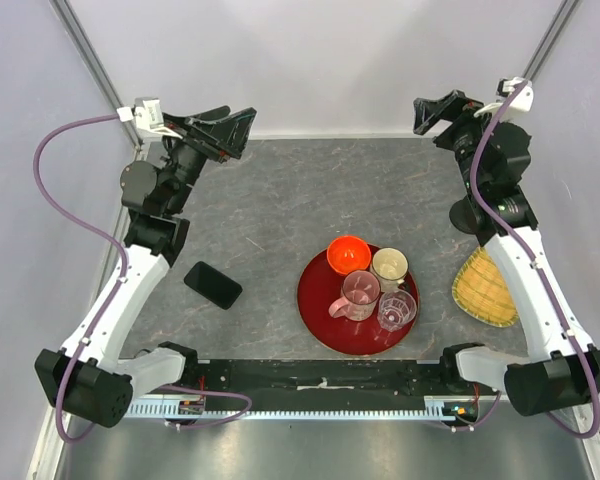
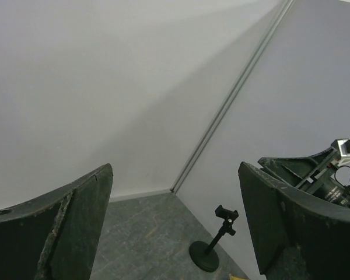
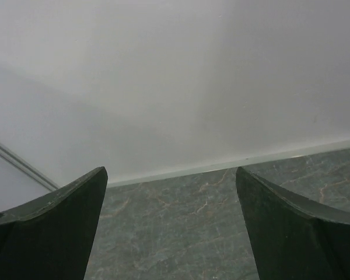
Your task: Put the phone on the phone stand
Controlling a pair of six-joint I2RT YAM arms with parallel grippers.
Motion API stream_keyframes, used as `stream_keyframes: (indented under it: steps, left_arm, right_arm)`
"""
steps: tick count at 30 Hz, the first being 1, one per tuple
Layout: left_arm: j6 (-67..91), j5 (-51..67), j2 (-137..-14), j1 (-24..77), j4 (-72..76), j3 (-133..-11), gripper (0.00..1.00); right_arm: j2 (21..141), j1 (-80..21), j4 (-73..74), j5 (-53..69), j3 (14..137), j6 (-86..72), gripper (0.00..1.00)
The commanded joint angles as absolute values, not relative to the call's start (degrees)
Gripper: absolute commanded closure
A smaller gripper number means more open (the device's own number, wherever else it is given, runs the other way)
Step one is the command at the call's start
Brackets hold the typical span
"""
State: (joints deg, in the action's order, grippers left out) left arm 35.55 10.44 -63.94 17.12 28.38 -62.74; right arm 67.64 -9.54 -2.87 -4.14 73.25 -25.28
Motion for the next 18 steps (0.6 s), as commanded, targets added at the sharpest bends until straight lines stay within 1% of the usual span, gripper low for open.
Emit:
stream_keyframes:
  steps: [1, 5, 6, 8, 9, 11, 12, 14, 16, 18]
  left_arm:
    - [34.80, 15.89, -67.40, 17.31, 31.20, -68.81, 0.05]
    - [37.09, 20.99, -74.16, 17.23, 30.42, -73.38, 0.04]
    - [37.18, 22.40, -75.66, 17.31, 28.41, -76.52, 0.04]
    - [37.96, 26.88, -81.19, 17.31, 25.41, -80.49, 0.05]
    - [38.40, 28.81, -83.30, 17.23, 23.05, -84.68, 0.05]
    - [40.59, 35.40, -88.84, 17.23, 21.98, -88.58, 0.06]
    - [41.74, 37.59, -90.51, 17.31, 21.89, -91.81, 0.06]
    - [45.50, 43.40, -94.63, 17.31, 22.50, -94.64, 0.06]
    - [47.71, 47.35, -96.58, 17.40, 24.51, -97.11, 0.07]
    - [49.04, 47.64, -97.56, 17.84, 25.05, -97.47, 0.08]
  right_arm:
    - [71.01, -9.76, 1.84, -9.31, 78.22, -25.84, 0.02]
    - [75.48, -9.76, 4.91, -10.63, 80.15, -24.36, 0.02]
    - [77.85, -9.76, 7.27, -11.68, 81.90, -24.17, 0.02]
    - [79.62, -9.76, 9.39, -14.58, 83.05, -24.34, 0.02]
    - [80.76, -9.76, 10.71, -17.46, 83.75, -24.69, 0.02]
    - [81.30, -9.67, 11.69, -20.72, 83.94, -25.66, 0.02]
    - [81.39, -9.67, 12.47, -25.27, 83.76, -27.84, 0.02]
    - [81.39, -8.71, 13.79, -28.81, 83.50, -30.92, 0.02]
    - [81.30, -6.00, 15.73, -30.49, 82.80, -35.49, 0.02]
    - [80.78, -3.70, 16.78, -31.11, 80.96, -38.31, 0.02]
